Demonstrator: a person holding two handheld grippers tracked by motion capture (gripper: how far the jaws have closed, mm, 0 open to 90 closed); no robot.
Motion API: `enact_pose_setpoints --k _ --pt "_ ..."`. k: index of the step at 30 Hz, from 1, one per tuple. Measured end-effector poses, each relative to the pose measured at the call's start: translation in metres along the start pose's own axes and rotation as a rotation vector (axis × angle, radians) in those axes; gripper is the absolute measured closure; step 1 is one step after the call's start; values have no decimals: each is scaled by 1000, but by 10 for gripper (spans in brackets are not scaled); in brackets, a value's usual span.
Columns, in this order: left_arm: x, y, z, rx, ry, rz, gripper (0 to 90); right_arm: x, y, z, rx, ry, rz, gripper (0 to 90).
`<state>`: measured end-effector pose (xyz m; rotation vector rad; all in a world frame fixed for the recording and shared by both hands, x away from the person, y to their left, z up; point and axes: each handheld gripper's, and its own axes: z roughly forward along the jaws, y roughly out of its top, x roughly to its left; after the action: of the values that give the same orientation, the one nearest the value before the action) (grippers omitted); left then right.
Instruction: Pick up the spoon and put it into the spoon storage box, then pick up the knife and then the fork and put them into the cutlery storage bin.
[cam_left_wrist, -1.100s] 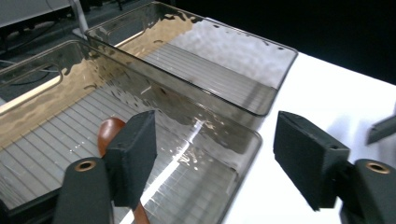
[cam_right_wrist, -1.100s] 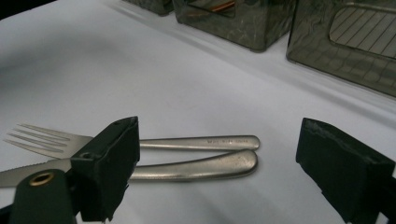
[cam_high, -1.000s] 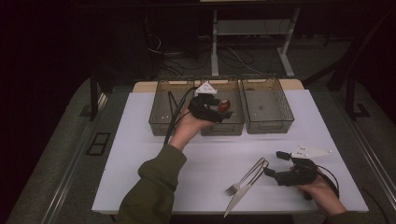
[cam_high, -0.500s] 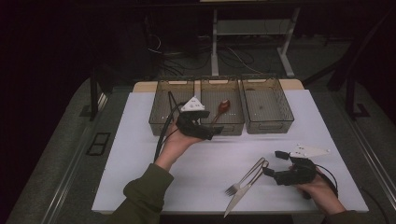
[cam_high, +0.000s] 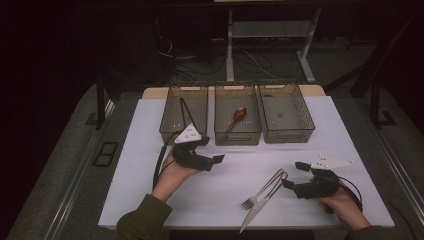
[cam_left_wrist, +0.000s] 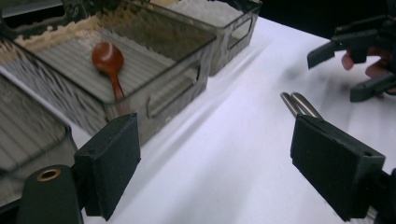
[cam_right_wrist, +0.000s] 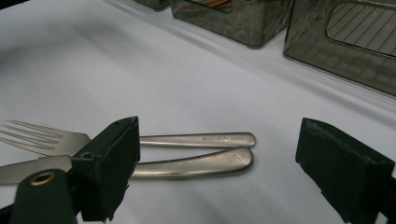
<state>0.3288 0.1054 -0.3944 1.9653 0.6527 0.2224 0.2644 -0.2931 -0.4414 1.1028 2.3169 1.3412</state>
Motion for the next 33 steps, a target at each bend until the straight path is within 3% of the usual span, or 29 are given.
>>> enact_pose_setpoints --k 5,12,15,18,21,33 --pt "-1 -17 -9 5 7 -6 132 1 0 1 5 0 -3 130" --pt "2 -40 -19 25 49 -20 68 -1 3 -2 22 11 -5 131" --pt "4 -51 -22 39 68 -32 3 -3 5 -5 45 21 7 132" --pt "4 -57 -24 60 78 -23 0 -6 6 -9 34 50 28 136" --pt "0 -63 -28 66 77 -35 0 -7 7 -9 43 50 35 157" --pt "-2 -74 -31 114 90 -40 0 7 13 -1 93 169 0 589"
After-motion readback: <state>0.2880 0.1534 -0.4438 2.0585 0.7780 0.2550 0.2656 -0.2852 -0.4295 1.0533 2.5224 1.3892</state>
